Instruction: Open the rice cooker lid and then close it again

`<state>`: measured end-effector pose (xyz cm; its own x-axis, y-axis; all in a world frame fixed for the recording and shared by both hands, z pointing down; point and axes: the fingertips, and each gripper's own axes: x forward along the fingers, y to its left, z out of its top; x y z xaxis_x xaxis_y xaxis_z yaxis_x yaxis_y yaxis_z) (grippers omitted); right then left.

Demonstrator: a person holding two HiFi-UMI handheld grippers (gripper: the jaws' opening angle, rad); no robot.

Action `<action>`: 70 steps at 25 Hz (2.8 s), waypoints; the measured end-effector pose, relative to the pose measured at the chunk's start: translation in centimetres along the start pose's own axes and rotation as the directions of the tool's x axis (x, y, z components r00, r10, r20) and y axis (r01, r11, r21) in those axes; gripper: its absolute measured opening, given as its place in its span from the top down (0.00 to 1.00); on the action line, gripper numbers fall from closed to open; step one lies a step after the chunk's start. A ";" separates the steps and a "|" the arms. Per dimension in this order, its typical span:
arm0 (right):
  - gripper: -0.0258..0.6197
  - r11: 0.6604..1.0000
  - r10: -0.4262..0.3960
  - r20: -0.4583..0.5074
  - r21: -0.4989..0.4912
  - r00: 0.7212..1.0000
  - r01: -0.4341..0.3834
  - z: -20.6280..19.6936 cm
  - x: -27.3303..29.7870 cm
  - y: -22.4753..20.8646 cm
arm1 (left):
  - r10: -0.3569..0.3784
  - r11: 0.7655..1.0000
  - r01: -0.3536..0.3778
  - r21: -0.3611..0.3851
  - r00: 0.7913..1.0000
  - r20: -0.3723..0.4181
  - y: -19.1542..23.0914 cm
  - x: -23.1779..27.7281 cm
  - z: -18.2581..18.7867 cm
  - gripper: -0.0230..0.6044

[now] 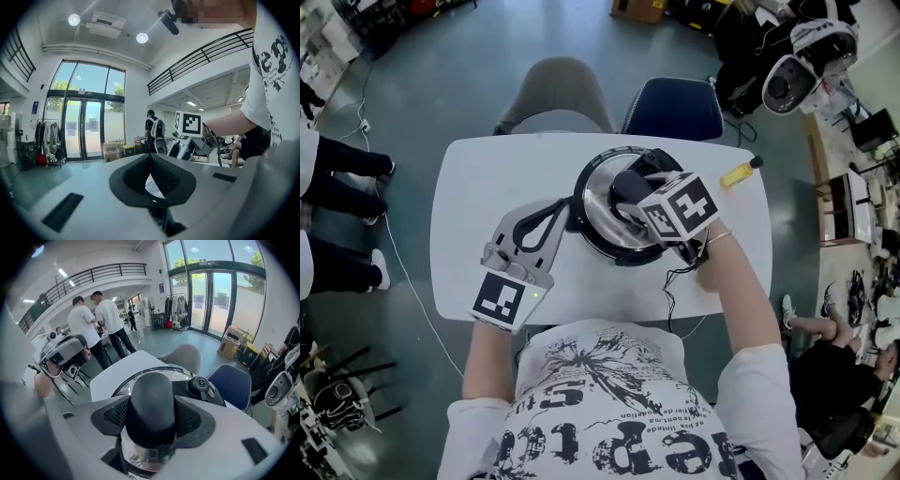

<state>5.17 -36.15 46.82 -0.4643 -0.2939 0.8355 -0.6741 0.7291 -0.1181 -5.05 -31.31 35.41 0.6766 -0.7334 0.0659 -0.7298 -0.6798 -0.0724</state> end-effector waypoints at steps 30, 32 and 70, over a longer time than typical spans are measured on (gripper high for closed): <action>0.94 0.965 -0.251 0.713 0.131 0.655 0.227 -6.2 -18.2 6.5 | 0.076 0.997 -0.076 -0.008 0.996 0.043 -11.5 -6.8 4.1 0.94; 0.94 0.958 -0.268 0.732 0.133 0.627 0.255 -7.2 -19.0 7.4 | 0.080 0.997 -0.079 -0.020 0.996 0.049 -12.4 -7.4 4.2 0.94; 0.94 0.940 -0.294 0.769 0.123 0.568 0.320 -11.0 -20.4 8.2 | 0.087 0.996 -0.087 -0.017 0.996 -0.010 -15.0 -8.1 3.0 0.94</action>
<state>15.49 -17.39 34.70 -0.5072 -0.8564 0.0968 -0.8525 0.5150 0.0900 0.71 -15.19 32.94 0.6095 -0.7898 0.0693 -0.7876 -0.6131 -0.0612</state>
